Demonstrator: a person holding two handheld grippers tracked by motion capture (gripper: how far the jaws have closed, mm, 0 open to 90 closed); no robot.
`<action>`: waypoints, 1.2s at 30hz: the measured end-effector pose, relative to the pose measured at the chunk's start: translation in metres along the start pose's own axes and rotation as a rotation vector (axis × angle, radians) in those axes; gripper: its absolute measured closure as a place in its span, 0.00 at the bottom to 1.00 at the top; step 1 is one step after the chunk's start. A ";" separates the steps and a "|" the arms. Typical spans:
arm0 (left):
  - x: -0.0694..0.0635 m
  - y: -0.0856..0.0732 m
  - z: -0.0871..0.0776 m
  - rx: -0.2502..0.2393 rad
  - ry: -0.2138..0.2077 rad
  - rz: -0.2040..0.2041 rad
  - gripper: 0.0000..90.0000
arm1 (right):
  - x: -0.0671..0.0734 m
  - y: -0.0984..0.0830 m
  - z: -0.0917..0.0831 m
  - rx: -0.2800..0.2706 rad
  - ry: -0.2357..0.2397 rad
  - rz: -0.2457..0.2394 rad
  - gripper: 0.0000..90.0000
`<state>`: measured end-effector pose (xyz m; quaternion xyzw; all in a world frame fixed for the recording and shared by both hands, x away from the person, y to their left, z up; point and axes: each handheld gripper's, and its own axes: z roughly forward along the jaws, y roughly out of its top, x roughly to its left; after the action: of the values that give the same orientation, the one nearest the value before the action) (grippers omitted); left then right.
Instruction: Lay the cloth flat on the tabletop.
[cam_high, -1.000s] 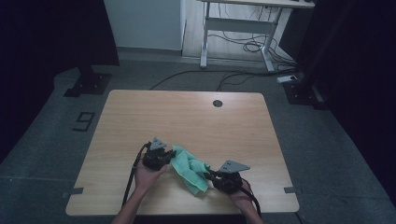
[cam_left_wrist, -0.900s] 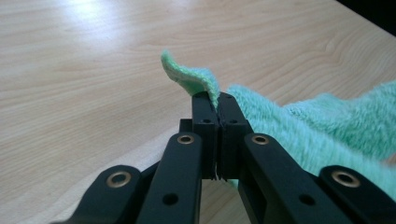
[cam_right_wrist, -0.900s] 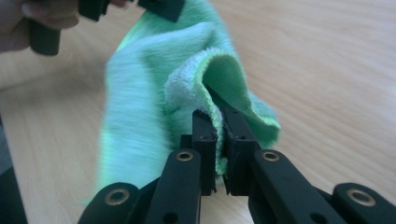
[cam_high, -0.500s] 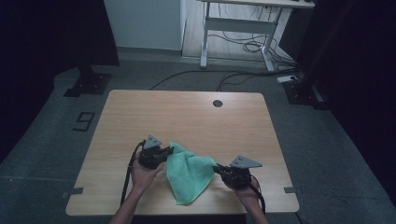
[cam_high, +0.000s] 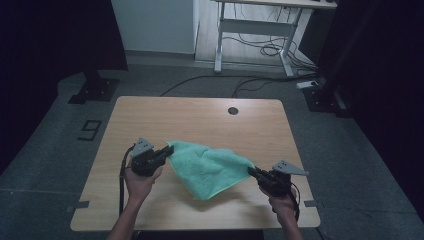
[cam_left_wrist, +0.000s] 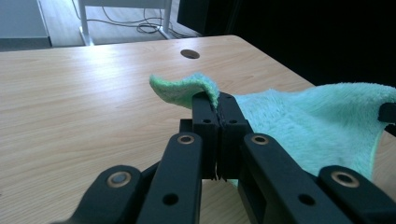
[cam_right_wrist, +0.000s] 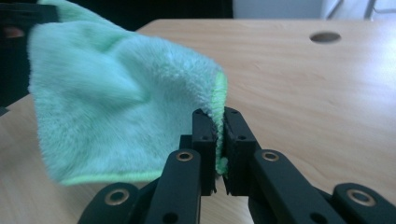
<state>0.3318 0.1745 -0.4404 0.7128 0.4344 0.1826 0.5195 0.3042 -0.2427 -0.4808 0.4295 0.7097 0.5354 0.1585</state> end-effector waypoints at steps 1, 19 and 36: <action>0.006 -0.006 0.007 0.031 0.009 -0.012 0.98 | -0.006 -0.004 0.003 0.025 -0.016 0.015 0.93; 0.035 -0.068 0.056 0.294 0.013 -0.106 0.94 | -0.040 -0.043 0.040 0.274 -0.079 0.097 0.86; 0.036 -0.072 0.059 0.325 0.011 -0.079 0.94 | 0.000 -0.062 0.006 0.245 -0.032 -0.023 0.58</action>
<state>0.3627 0.1756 -0.5353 0.7686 0.4889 0.0933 0.4020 0.2811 -0.2424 -0.5389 0.4461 0.7720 0.4359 0.1222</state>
